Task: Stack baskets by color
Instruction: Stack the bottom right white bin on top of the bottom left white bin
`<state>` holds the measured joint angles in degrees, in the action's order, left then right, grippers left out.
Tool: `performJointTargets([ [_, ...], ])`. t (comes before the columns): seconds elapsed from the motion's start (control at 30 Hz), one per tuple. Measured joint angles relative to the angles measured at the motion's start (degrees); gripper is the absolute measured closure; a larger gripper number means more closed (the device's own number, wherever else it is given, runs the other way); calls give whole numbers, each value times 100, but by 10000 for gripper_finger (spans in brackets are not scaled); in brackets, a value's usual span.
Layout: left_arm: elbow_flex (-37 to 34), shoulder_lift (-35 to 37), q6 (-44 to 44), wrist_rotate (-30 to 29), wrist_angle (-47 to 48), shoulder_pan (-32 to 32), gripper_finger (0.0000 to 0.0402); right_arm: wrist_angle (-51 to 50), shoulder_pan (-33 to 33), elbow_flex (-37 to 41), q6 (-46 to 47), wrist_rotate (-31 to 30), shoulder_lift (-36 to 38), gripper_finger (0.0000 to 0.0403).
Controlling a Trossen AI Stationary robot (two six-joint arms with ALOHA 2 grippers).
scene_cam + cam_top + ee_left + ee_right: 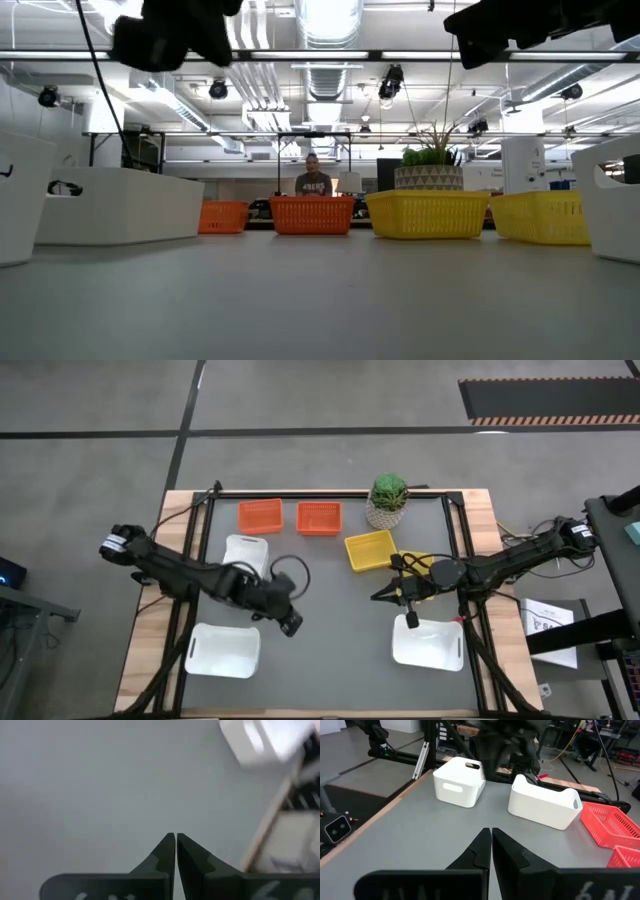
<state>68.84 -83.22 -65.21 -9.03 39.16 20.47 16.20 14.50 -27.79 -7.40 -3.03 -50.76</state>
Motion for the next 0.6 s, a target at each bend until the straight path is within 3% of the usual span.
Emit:
performJointTargets([
  [0.1, 182, -173, 27, 612, -5, 297, 401, -79, 0, 0, -11, 0, 48, 394],
  [0.33, 496, -457, 985, 1781, 94, 804, 401, -126, 0, 0, -126, 2, 141, 394],
  [0.6, 496, -422, 1158, 1645, 94, 919, 402, -105, 0, 0, -122, 7, 205, 394],
])
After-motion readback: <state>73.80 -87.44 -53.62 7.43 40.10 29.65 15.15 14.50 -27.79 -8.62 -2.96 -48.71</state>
